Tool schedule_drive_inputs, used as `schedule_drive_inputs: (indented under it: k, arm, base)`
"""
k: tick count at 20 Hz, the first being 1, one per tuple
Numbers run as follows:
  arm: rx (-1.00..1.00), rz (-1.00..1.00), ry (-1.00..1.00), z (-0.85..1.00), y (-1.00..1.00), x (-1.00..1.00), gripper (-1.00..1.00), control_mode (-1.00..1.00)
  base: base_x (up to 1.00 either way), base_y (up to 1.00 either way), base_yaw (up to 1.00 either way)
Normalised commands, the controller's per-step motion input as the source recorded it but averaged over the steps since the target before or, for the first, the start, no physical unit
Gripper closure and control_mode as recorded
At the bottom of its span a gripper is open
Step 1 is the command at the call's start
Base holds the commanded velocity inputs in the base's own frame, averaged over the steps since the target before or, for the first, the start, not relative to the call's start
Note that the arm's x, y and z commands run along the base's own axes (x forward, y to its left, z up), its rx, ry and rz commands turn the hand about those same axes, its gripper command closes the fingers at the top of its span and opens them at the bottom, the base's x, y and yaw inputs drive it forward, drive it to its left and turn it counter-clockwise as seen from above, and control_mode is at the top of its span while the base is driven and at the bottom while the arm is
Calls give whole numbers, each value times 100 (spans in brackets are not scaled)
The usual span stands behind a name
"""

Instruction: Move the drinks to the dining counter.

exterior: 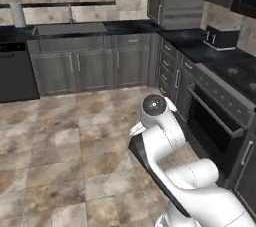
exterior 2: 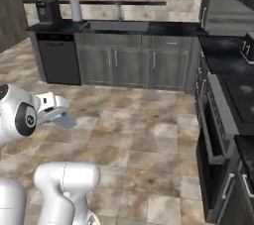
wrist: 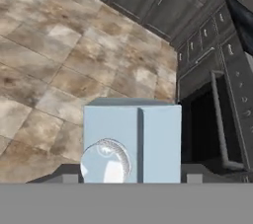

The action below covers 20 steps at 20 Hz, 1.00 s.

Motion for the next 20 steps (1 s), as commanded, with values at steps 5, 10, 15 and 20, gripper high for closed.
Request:
schedule_drive_inputs:
  k: [5, 10, 15, 20]
  arm:
    - [0, 0, 0, 0, 0, 0, 100, 100]
    - [0, 0, 0, 0, 0, 0, 100, 100]
    - [0, 0, 0, 0, 0, 0, 100, 100]
    - [0, 0, 0, 0, 0, 0, 100, 100]
  base:
    - [-5, 0, 98]
    - [-1, 0, 93]
    - [0, 0, 85]
    - [91, 0, -2]
